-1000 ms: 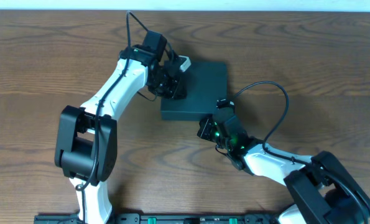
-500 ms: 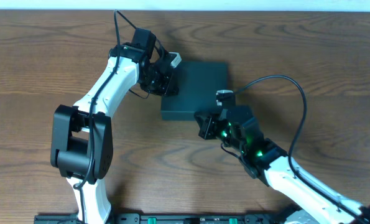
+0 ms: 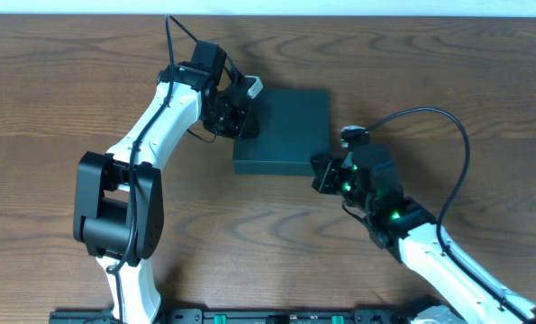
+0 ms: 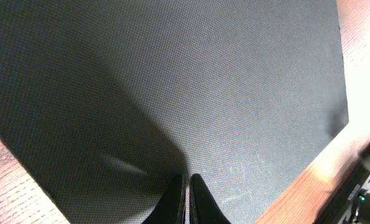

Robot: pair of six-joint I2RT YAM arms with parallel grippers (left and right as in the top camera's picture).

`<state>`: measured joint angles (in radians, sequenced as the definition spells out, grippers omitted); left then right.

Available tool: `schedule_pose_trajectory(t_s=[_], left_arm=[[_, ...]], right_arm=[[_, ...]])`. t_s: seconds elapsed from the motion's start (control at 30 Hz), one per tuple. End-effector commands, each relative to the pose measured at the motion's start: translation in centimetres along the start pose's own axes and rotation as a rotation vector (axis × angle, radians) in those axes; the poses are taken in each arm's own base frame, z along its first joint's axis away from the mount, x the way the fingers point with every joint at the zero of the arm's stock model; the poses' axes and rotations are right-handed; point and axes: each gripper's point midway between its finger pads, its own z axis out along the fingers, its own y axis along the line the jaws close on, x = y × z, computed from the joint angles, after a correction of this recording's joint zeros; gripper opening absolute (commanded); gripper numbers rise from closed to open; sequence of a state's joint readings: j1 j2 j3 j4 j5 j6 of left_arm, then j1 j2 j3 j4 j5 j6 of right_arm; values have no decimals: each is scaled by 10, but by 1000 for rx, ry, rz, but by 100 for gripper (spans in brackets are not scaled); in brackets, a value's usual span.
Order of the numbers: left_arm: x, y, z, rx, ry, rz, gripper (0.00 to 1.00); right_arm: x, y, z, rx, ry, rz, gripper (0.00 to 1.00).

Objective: Pack container

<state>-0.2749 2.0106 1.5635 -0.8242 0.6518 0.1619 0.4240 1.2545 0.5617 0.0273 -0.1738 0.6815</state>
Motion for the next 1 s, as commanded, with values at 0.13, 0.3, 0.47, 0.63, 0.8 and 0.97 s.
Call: schedule_pose_trajectory(t_s=[0.13, 0.3, 0.47, 0.63, 0.8, 0.97], left_arm=[[10, 14, 11, -20, 39, -17, 6], [10, 14, 11, -20, 40, -17, 6], [11, 14, 11, -20, 40, -19, 6], [11, 14, 11, -20, 40, -19, 6], [10, 14, 11, -20, 39, -18, 6], [9, 14, 11, -20, 34, -14, 6]], right_arm=[[16, -23, 8, 84, 72, -45, 2], [29, -34, 20, 109, 124, -33, 2], [14, 8, 15, -77, 100, -65, 2], [-11, 28, -3, -119, 11, -113, 1], [-9, -12, -1, 44, 23, -73, 1], [8, -38, 17, 116, 95, -53, 1]])
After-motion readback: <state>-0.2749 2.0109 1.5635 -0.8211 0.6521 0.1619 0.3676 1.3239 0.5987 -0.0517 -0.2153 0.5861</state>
